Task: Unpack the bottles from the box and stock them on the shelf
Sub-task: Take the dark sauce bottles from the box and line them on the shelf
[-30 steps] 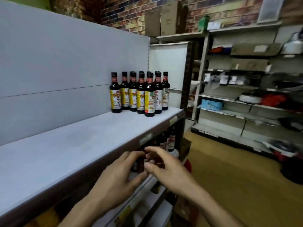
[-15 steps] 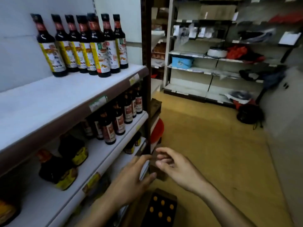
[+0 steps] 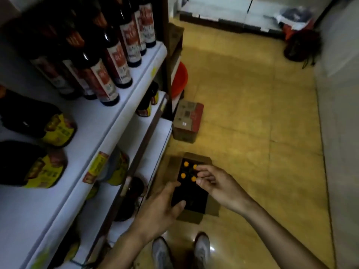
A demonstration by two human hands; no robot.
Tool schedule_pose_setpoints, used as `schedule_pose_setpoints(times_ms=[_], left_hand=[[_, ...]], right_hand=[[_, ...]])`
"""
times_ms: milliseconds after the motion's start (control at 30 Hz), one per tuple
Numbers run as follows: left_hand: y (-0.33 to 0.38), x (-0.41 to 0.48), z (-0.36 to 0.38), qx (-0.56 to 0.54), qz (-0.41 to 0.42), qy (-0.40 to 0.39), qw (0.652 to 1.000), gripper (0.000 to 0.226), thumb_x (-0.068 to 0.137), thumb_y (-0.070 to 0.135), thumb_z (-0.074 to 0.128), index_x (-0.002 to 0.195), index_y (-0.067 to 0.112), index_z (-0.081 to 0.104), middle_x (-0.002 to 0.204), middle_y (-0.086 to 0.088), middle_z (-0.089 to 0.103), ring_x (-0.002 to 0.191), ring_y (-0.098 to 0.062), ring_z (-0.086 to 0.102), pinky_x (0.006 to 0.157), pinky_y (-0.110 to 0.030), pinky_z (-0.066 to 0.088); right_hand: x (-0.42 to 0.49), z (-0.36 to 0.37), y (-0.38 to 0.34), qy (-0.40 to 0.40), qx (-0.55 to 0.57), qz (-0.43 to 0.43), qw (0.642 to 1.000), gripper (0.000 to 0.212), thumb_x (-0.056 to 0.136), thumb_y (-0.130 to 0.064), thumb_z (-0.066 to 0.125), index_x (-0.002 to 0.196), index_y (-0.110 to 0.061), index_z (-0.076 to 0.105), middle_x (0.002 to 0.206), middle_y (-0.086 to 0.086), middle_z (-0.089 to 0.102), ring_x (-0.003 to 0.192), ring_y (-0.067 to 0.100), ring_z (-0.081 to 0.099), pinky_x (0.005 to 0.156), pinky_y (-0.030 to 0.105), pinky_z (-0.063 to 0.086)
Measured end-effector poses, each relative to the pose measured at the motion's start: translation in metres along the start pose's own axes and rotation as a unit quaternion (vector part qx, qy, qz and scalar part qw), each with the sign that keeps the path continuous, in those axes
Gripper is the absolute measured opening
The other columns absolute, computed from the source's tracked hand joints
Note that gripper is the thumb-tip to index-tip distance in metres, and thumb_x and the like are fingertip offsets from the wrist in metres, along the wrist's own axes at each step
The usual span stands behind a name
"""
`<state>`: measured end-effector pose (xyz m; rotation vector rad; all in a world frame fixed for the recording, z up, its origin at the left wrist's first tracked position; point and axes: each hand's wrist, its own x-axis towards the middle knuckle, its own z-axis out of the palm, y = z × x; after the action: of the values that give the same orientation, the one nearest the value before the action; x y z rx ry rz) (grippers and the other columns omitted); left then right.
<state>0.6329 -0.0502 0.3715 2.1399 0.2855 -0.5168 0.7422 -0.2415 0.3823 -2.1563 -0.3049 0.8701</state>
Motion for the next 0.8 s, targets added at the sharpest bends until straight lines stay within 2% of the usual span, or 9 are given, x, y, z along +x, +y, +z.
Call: schedule_pose_setpoints(times_ms=[100, 200, 333, 533, 633, 733, 800], left_hand=[[-0.036, 0.024, 0.021, -0.004, -0.015, -0.034, 0.999, 0.055, 0.1, 0.038, 0.06, 0.149, 0.037, 0.038, 0.138, 0.015, 0.048, 0.123, 0.0, 0.051, 0.095, -0.015, 0.045], [-0.068, 0.051, 0.041, -0.01, -0.02, -0.042, 0.999, 0.056, 0.099, 0.04, 0.061, 0.149, 0.04, 0.037, 0.14, 0.015, 0.048, 0.121, 0.001, 0.049, 0.085, -0.007, 0.039], [-0.113, 0.09, 0.074, -0.005, -0.031, -0.045, 0.998, 0.058, 0.098, 0.044, 0.06, 0.151, 0.042, 0.035, 0.14, 0.013, 0.05, 0.122, -0.004, 0.051, 0.089, -0.02, 0.042], [-0.189, 0.158, 0.154, -0.01, -0.045, -0.069, 0.997, 0.059, 0.098, 0.039, 0.062, 0.151, 0.035, 0.036, 0.144, 0.005, 0.051, 0.132, -0.011, 0.051, 0.1, -0.03, 0.049], [-0.225, 0.193, 0.192, -0.014, -0.045, -0.077, 0.996, 0.058, 0.099, 0.039, 0.061, 0.151, 0.035, 0.034, 0.145, 0.004, 0.049, 0.131, -0.014, 0.051, 0.098, -0.036, 0.053], [-0.257, 0.23, 0.22, -0.009, -0.041, -0.059, 0.997, 0.057, 0.1, 0.037, 0.06, 0.151, 0.033, 0.035, 0.145, 0.002, 0.048, 0.13, -0.016, 0.051, 0.094, -0.029, 0.05], [-0.272, 0.254, 0.233, 0.0, -0.034, -0.048, 0.998, 0.056, 0.101, 0.036, 0.059, 0.151, 0.032, 0.034, 0.144, 0.001, 0.047, 0.13, -0.017, 0.05, 0.096, -0.03, 0.049]], right_hand=[[0.015, 0.026, 0.032, 0.006, 0.017, 0.037, 0.999, 0.038, 0.102, -0.027, 0.06, 0.14, -0.026, 0.056, 0.127, -0.006, 0.062, 0.114, 0.002, 0.059, 0.084, 0.002, 0.043], [0.029, 0.051, 0.064, 0.004, 0.04, 0.068, 0.997, 0.038, 0.102, -0.03, 0.06, 0.14, -0.029, 0.055, 0.129, -0.009, 0.062, 0.117, 0.002, 0.058, 0.088, 0.008, 0.045], [0.061, 0.089, 0.112, 0.008, 0.046, 0.094, 0.994, 0.04, 0.101, -0.031, 0.061, 0.141, -0.03, 0.054, 0.132, -0.007, 0.062, 0.121, 0.003, 0.058, 0.1, 0.022, 0.049], [0.126, 0.141, 0.205, 0.006, 0.05, 0.103, 0.993, 0.042, 0.101, -0.03, 0.06, 0.142, -0.027, 0.053, 0.134, -0.006, 0.061, 0.127, 0.007, 0.056, 0.109, 0.031, 0.048], [0.161, 0.162, 0.256, 0.008, 0.043, 0.1, 0.994, 0.041, 0.102, -0.031, 0.06, 0.142, -0.026, 0.054, 0.134, -0.006, 0.061, 0.129, 0.007, 0.055, 0.108, 0.029, 0.047], [0.197, 0.181, 0.306, 0.007, 0.014, 0.094, 0.995, 0.042, 0.102, -0.032, 0.06, 0.143, -0.026, 0.052, 0.136, -0.006, 0.061, 0.13, 0.008, 0.054, 0.104, 0.025, 0.045], [0.219, 0.189, 0.335, 0.003, -0.014, 0.088, 0.996, 0.044, 0.102, -0.032, 0.059, 0.145, -0.026, 0.05, 0.138, -0.002, 0.06, 0.13, 0.012, 0.055, 0.1, 0.023, 0.043]])
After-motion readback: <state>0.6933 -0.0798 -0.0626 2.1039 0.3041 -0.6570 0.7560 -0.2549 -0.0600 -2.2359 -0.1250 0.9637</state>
